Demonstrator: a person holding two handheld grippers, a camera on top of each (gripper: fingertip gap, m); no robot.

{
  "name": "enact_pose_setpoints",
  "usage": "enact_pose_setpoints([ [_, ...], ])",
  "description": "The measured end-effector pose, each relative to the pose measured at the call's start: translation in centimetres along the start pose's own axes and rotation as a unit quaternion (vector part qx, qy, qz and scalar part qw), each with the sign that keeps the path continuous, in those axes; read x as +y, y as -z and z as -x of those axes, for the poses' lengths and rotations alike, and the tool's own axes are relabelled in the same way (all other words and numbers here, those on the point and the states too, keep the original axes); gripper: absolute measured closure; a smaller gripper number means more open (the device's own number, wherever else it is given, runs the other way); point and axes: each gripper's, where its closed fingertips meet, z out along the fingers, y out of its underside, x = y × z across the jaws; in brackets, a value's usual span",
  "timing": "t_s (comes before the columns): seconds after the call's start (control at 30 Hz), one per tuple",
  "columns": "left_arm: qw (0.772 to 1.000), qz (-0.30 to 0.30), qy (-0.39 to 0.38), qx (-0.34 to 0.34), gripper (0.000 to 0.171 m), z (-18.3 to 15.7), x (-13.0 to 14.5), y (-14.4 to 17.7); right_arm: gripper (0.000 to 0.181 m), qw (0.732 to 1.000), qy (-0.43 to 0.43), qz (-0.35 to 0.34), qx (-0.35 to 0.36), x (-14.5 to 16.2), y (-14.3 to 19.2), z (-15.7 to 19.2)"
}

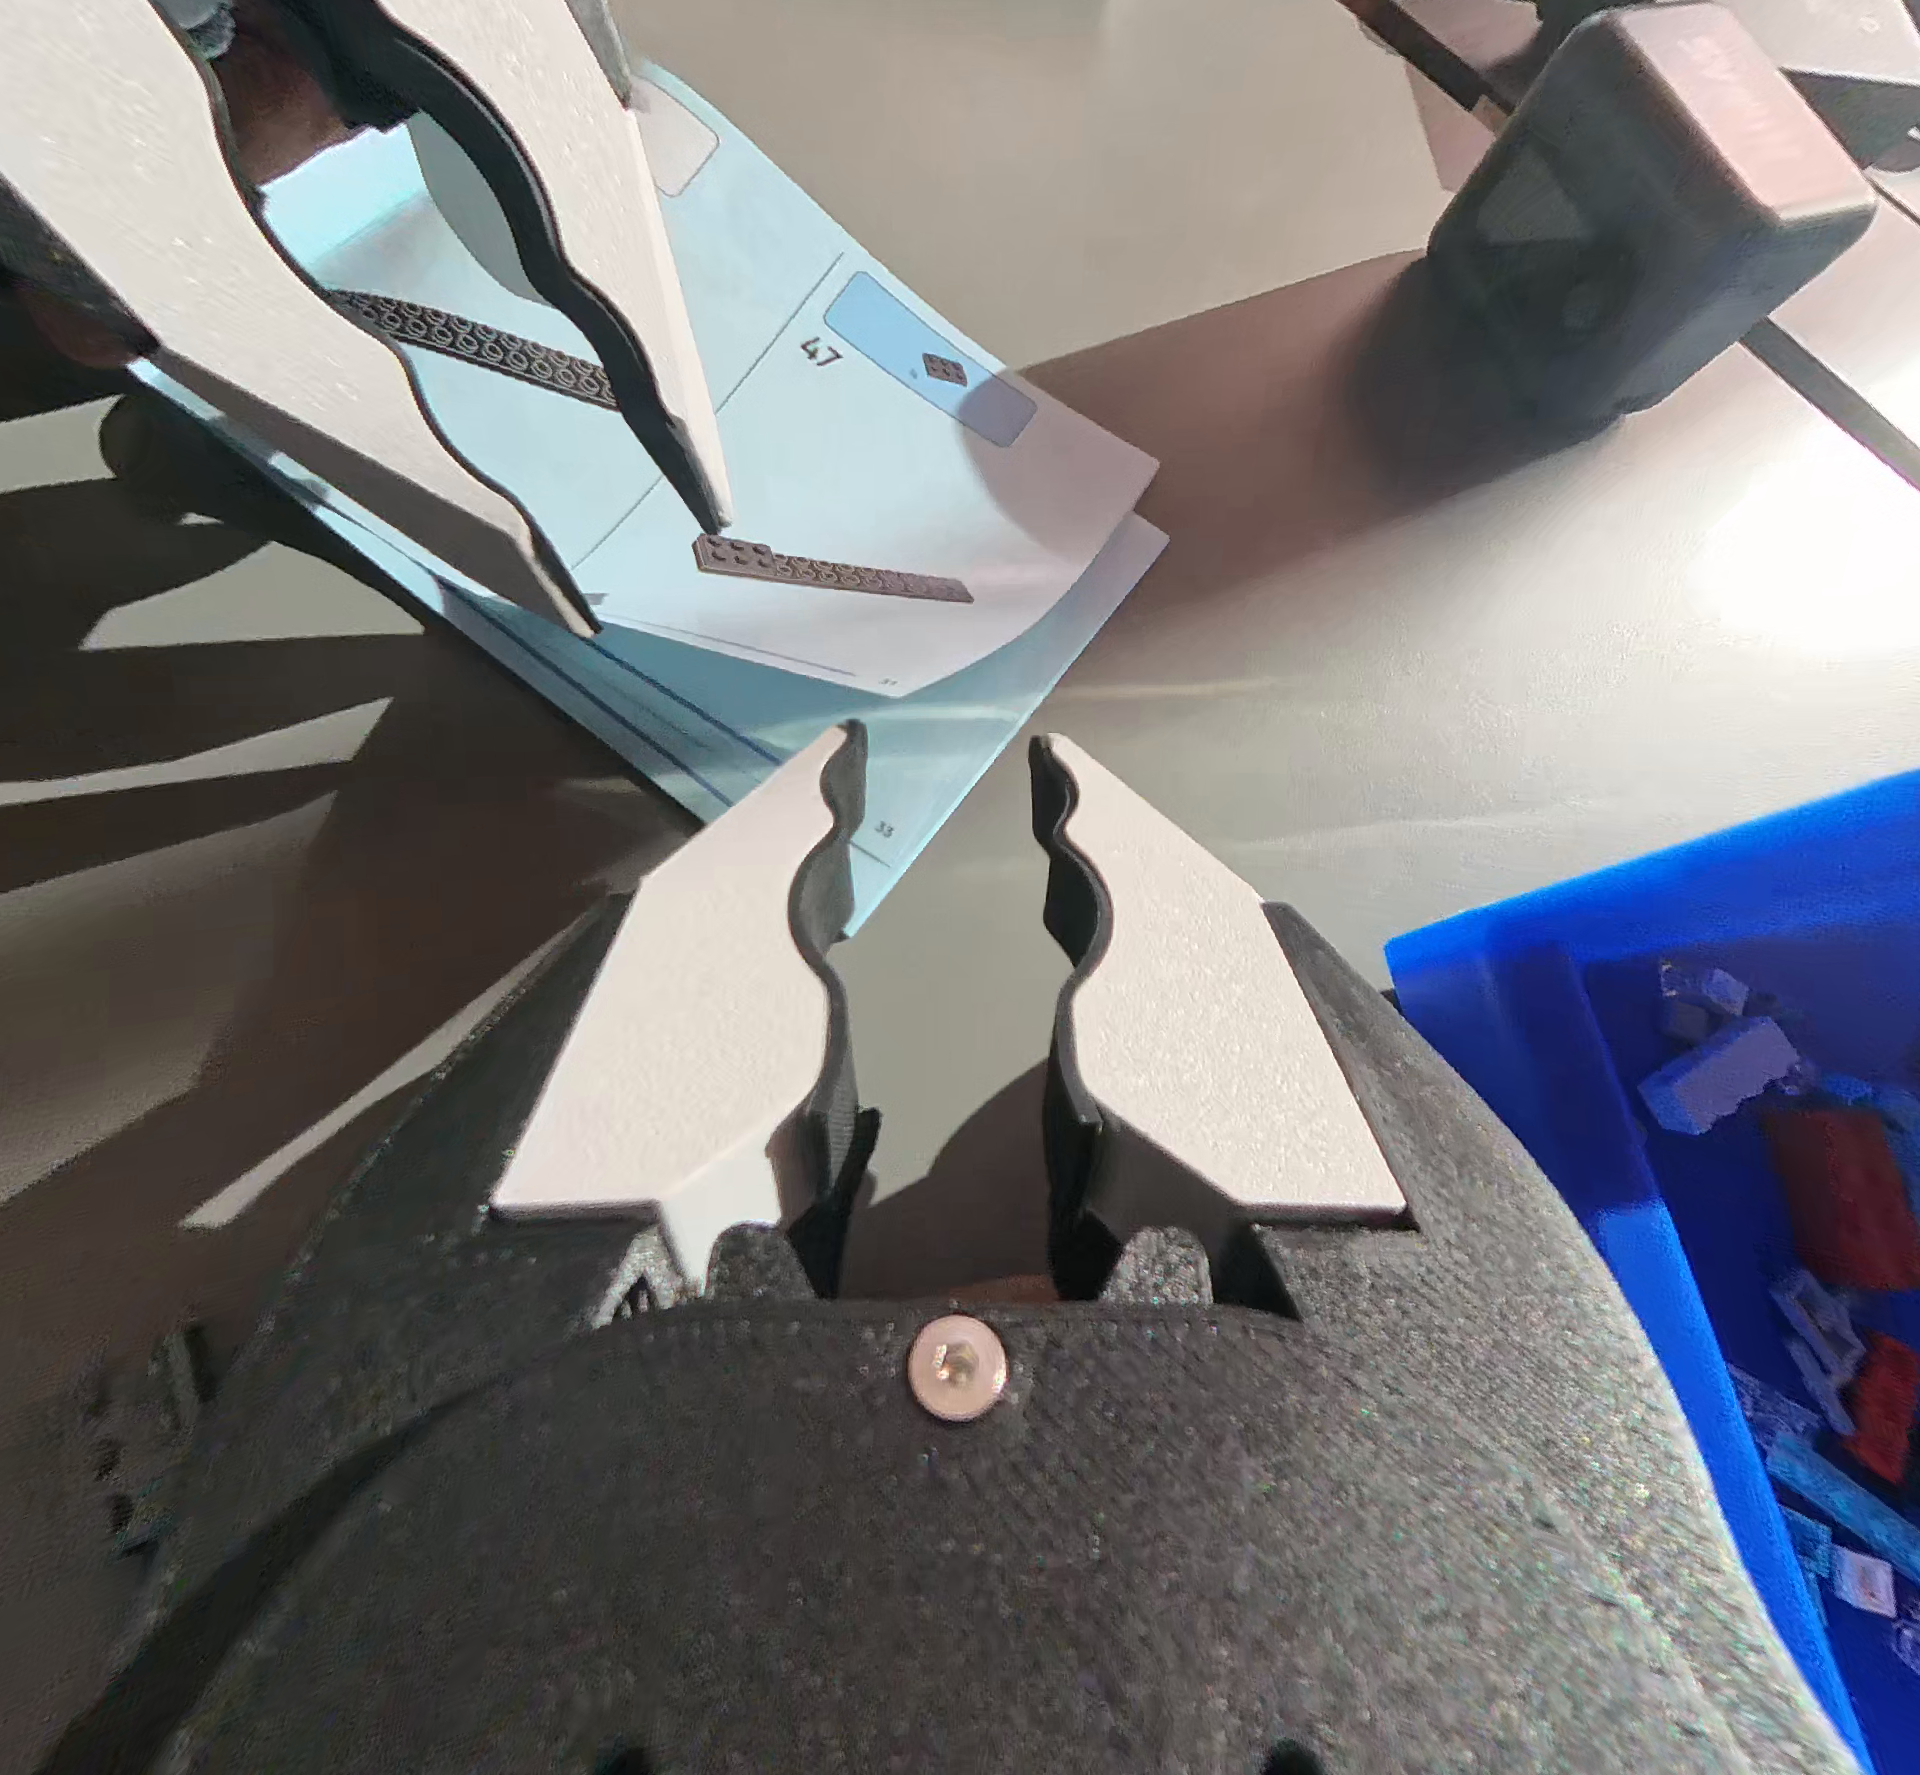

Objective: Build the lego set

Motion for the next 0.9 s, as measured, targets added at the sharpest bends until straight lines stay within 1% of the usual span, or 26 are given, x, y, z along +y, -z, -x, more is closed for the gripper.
enact_pose_setpoints([
  [0.23, 1.000, 0.000, -0.003, 0.005, 0.137, -0.3, 0.0, 0.1, 0.147, 1.000, 0.002, -0.001, 0.000, 0.0, -0.4, 0.5],
  [0.47, 1.000, -0.010, -0.009, 0.012, 0.116, -1.0, -1.0, 0.1, 0.148, 1.000, 0.000, -0.023, 0.007, -0.8, -0.1, 0.2],
  [0.57, 1.000, -0.011, -0.016, 0.003, 0.116, -1.0, -1.6, -0.1, 0.148, 0.999, -0.003, -0.039, 0.009, -1.4, 0.1, 0.1],
  [0.7, 1.000, -0.010, -0.019, -0.015, 0.125, -0.6, -2.1, -0.3, 0.149, 0.999, -0.002, -0.052, 0.013, -1.8, 0.3, 0.2],
  [0.9, 1.000, -0.019, 0.001, -0.021, 0.148, 0.1, -2.0, 0.1, 0.150, 0.998, -0.002, -0.061, 0.012, -2.1, 0.2, 0.3],
])
